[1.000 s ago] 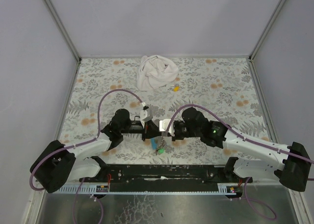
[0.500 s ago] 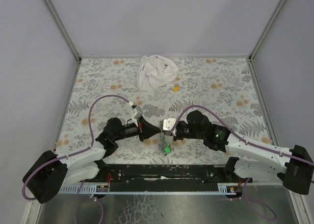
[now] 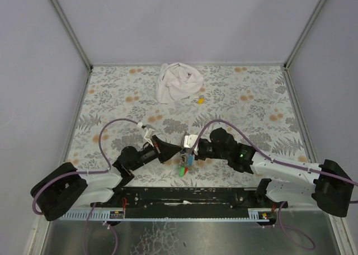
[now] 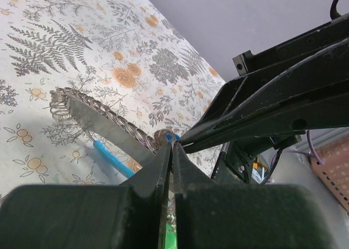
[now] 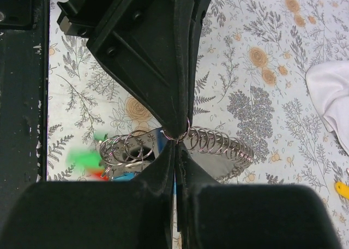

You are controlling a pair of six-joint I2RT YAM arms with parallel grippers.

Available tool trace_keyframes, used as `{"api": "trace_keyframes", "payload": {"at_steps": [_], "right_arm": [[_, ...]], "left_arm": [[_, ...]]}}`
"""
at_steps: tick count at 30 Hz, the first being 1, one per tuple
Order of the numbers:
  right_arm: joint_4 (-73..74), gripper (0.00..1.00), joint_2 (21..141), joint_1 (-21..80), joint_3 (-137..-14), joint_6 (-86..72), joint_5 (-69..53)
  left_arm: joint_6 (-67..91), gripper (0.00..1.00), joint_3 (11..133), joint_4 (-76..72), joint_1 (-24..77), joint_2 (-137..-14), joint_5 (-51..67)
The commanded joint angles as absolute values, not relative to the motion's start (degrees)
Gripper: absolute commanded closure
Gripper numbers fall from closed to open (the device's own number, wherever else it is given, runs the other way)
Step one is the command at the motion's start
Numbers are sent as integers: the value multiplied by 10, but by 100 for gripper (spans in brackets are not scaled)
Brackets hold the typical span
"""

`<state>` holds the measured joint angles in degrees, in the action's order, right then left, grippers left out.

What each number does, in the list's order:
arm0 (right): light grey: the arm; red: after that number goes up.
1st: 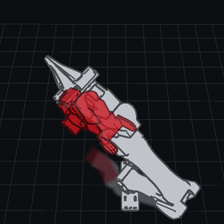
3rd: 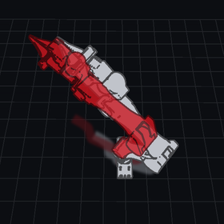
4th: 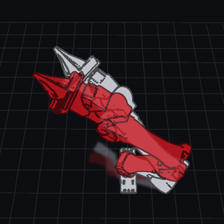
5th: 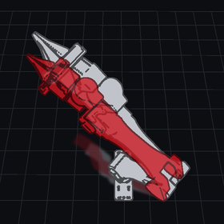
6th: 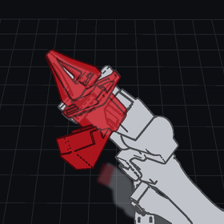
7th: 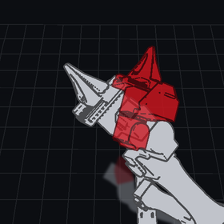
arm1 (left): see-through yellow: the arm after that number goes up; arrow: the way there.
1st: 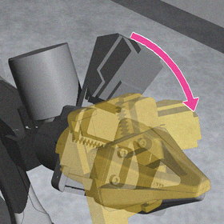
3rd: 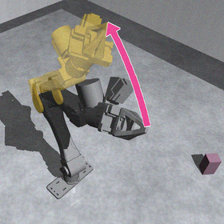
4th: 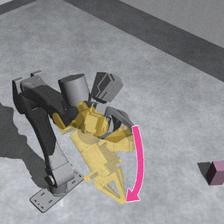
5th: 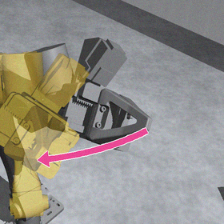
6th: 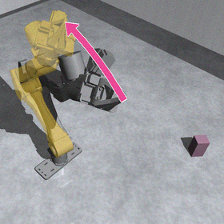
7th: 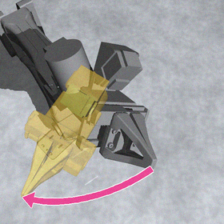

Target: Put the keys on the keyring

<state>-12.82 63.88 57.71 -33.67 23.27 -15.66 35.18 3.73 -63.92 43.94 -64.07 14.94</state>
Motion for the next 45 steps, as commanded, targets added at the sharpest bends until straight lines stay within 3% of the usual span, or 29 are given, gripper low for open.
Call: {"api": "trace_keyframes", "payload": {"at_steps": [1, 4, 9, 15, 27, 45], "right_arm": [[-109, 100, 628, 591, -338, 223, -174], [-81, 100, 618, 591, -357, 243, -147], [-15, 100, 610, 591, -406, 281, -120], [35, 100, 608, 591, -438, 309, -126], [72, 100, 617, 591, -466, 332, -161], [76, 100, 614, 591, -463, 331, -176]], "left_arm": [[378, 100, 32, -800, 444, -656, 43], [352, 98, 43, -772, 443, -650, 77], [271, 75, 62, -641, 436, -591, 159], [132, 69, 102, -413, 415, -499, 245], [-60, 69, 211, -293, 399, -586, 486], [-86, 69, 236, -300, 390, -649, 467]]}}
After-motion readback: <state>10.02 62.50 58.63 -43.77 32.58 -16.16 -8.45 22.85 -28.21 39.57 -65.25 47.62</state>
